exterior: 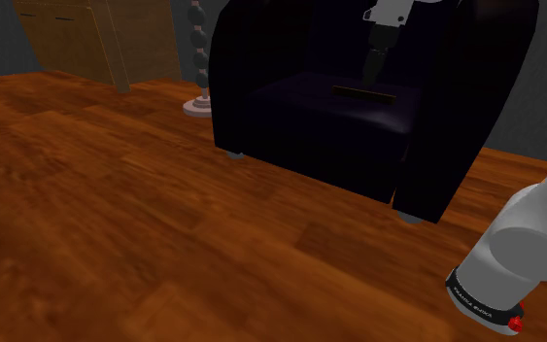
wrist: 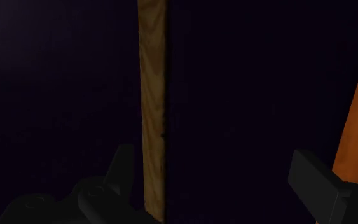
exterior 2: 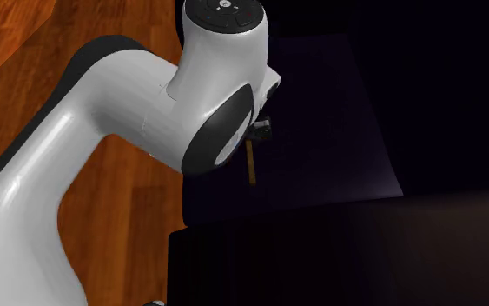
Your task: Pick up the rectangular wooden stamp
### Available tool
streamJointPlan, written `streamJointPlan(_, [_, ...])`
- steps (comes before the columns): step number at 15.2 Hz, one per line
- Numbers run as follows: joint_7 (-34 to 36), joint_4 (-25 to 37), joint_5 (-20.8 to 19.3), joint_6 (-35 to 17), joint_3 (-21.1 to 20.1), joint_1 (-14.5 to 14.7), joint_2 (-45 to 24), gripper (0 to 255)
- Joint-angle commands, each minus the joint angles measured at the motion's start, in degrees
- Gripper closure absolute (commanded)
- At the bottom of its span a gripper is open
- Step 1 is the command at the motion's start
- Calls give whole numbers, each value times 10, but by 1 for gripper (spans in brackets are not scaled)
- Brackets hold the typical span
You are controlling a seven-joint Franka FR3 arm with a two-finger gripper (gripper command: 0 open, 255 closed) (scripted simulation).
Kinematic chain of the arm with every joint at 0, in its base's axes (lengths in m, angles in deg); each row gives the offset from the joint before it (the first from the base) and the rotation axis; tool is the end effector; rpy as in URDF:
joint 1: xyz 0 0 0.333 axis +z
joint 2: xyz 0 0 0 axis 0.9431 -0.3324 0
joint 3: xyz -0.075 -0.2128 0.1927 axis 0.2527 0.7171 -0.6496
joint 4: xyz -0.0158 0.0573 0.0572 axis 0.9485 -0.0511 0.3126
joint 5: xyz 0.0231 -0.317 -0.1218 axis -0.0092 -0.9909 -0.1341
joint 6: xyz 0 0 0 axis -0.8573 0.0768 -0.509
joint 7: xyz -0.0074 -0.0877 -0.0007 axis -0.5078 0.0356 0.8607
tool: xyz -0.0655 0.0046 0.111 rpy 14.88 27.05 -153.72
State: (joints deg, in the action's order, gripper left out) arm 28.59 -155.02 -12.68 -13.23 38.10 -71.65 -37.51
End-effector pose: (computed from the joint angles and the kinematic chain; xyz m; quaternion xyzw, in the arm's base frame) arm 0.4302 -0.1254 0.5855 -0.9856 -0.1659 -0.0312 0.0116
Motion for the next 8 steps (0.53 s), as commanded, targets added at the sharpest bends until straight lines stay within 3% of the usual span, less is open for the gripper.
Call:
streamJointPlan(1, [-32, 53, 6, 9, 15, -4, -55, 0])
streamJointPlan(2, [-40, 67, 9, 12, 18, -6, -69, 0])
streamJointPlan(8, [-40, 11, 7, -36, 17, -7, -61, 0])
